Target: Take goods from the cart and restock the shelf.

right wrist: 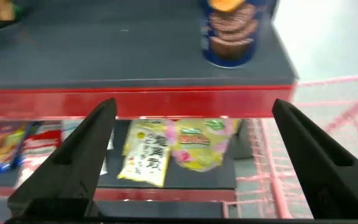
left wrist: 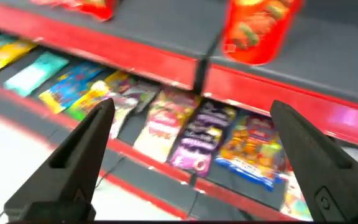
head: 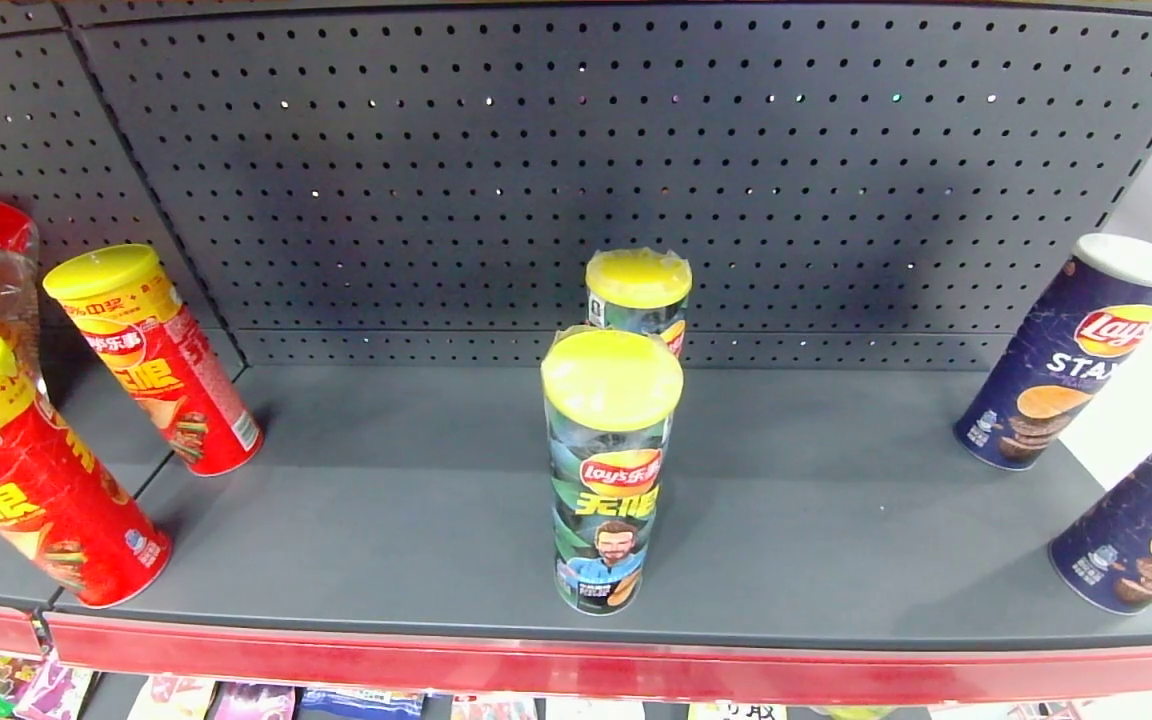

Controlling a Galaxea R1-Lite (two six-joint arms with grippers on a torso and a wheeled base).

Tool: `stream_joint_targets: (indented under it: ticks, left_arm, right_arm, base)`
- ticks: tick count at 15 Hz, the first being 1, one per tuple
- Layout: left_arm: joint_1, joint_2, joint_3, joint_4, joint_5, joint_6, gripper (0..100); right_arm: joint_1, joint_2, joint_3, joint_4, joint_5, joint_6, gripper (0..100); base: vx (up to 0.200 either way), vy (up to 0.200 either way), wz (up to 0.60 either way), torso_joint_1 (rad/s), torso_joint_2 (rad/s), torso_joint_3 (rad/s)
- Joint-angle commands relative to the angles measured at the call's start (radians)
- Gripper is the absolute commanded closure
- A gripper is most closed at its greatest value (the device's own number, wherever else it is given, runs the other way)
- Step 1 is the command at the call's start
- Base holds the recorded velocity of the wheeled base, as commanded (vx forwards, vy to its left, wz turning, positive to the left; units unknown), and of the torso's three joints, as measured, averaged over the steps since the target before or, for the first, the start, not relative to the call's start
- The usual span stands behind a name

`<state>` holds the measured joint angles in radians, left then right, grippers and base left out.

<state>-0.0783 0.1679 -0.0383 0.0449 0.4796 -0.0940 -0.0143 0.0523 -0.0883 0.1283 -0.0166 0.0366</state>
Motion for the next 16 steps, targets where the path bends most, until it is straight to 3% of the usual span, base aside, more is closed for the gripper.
stream_joint_targets:
  ticks: [1,2,3,4,5,6,7,10,14,16]
  left_arm:
    - [0.058,-0.11,0.005,-0.003,-0.053,0.002,0]
    - [0.072,-0.163,0.017,-0.033,-0.219,0.017,0]
    - [0.078,-0.168,0.035,-0.083,-0.378,0.022,0]
    - [0.078,-0.168,0.038,-0.086,-0.452,0.028,0]
    - [0.078,-0.168,0.038,-0.045,-0.477,0.056,0]
    - [0.078,-0.168,0.038,-0.039,-0.472,0.079,0]
    - [0.08,-0.168,0.038,-0.043,-0.47,0.086,0]
    - [0.08,-0.168,0.038,-0.043,-0.47,0.086,0]
    - [0.078,-0.168,0.038,-0.043,-0.472,0.088,0]
    - [0.078,-0.168,0.038,-0.042,-0.472,0.088,0]
  right_arm:
    - [-0.026,0.018,0.009,-0.01,-0.059,0.002,0]
    - [-0.024,0.018,0.018,-0.029,-0.118,-0.001,0]
    - [-0.01,0.003,0.024,-0.039,-0.115,-0.001,0]
    - [0.031,-0.04,0.025,-0.041,0.027,-0.001,0]
    - [0.017,-0.043,0.025,-0.041,0.133,-0.011,0]
    - [0.013,-0.048,0.025,-0.041,0.127,-0.035,0]
    - [0.014,-0.049,0.028,-0.049,0.043,-0.07,0]
    - [0.022,-0.029,0.088,-0.136,0.056,-0.063,0]
    - [0.017,-0.048,0.088,-0.131,0.061,-0.05,0]
    - [0.017,-0.049,0.088,-0.131,0.06,-0.049,0]
  base:
    - [0.0,0.0,0.0,0.0,0.0,0.0]
    - [0.0,0.0,0.0,0.0,0.0,0.0]
    - [0.0,0.0,0.0,0.0,0.0,0.0]
    - [0.0,0.0,0.0,0.0,0.0,0.0]
    - [0.0,0.0,0.0,0.0,0.0,0.0]
    - [0.0,0.0,0.0,0.0,0.0,0.0]
    - [0.0,0.0,0.0,0.0,0.0,0.0]
    - [0.0,0.0,0.0,0.0,0.0,0.0]
    - [0.0,0.0,0.0,0.0,0.0,0.0]
    - [-0.2,0.0,0.0,0.005,0.0,0.005]
